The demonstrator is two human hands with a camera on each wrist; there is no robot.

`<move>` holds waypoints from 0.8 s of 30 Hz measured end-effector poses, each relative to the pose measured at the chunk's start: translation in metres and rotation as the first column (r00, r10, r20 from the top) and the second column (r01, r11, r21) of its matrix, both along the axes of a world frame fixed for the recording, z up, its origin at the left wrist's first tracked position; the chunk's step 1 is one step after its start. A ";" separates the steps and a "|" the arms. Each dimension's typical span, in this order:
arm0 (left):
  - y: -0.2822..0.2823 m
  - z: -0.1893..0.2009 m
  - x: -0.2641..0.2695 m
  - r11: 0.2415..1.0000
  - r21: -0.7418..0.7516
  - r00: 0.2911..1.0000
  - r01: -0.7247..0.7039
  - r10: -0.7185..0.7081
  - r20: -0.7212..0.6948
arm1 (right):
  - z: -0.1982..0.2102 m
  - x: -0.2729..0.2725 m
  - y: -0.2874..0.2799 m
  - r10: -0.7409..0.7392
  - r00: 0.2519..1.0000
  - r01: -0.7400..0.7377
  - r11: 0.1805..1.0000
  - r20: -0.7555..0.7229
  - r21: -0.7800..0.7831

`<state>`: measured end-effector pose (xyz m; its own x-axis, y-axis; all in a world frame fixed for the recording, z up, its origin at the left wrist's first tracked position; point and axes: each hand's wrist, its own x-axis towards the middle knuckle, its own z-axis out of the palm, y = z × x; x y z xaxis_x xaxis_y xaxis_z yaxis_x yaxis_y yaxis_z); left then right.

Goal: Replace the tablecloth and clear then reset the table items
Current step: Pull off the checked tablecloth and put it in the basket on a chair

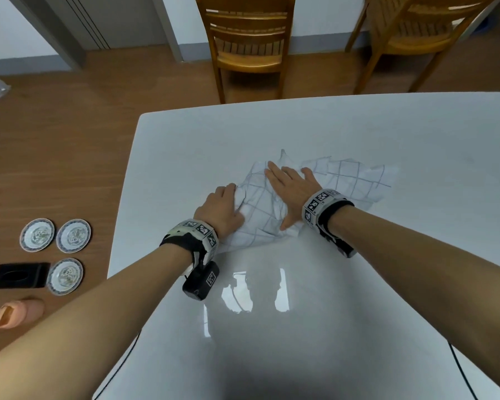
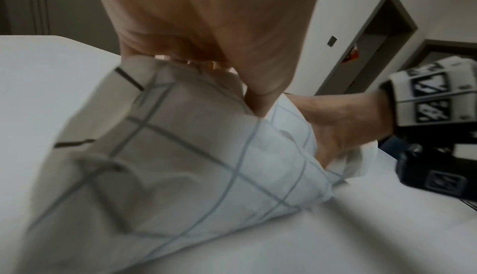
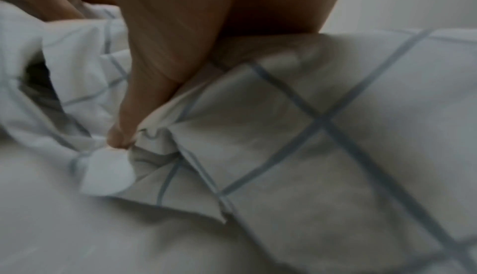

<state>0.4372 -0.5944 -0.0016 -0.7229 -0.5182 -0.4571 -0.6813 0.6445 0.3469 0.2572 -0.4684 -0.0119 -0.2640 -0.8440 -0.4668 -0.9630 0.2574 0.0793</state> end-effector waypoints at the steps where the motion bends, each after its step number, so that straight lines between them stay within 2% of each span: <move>1: 0.001 0.000 0.005 1.000 -0.003 1.000 0.000 0.000 -0.018 | 0.001 -0.001 -0.007 0.018 1.000 -0.018 1.000 -0.007 0.018; 7: -0.005 -0.002 0.017 0.999 0.017 0.999 -0.038 0.039 -0.033 | -0.001 -0.002 -0.039 0.106 0.994 -0.100 0.979 -0.022 0.180; 12: -0.004 -0.014 0.016 0.999 0.029 0.999 0.029 -0.030 0.030 | -0.014 0.005 -0.028 0.093 0.995 -0.088 0.984 -0.027 0.153; 19: 0.016 -0.026 0.012 0.980 -0.016 0.980 0.200 -0.199 0.005 | -0.023 0.031 0.032 -0.097 0.995 0.093 0.987 0.029 0.131; 24: 0.056 -0.023 0.014 0.911 -0.013 0.911 0.411 -0.411 0.006 | -0.019 0.060 0.103 -0.281 0.957 0.265 0.949 0.075 0.169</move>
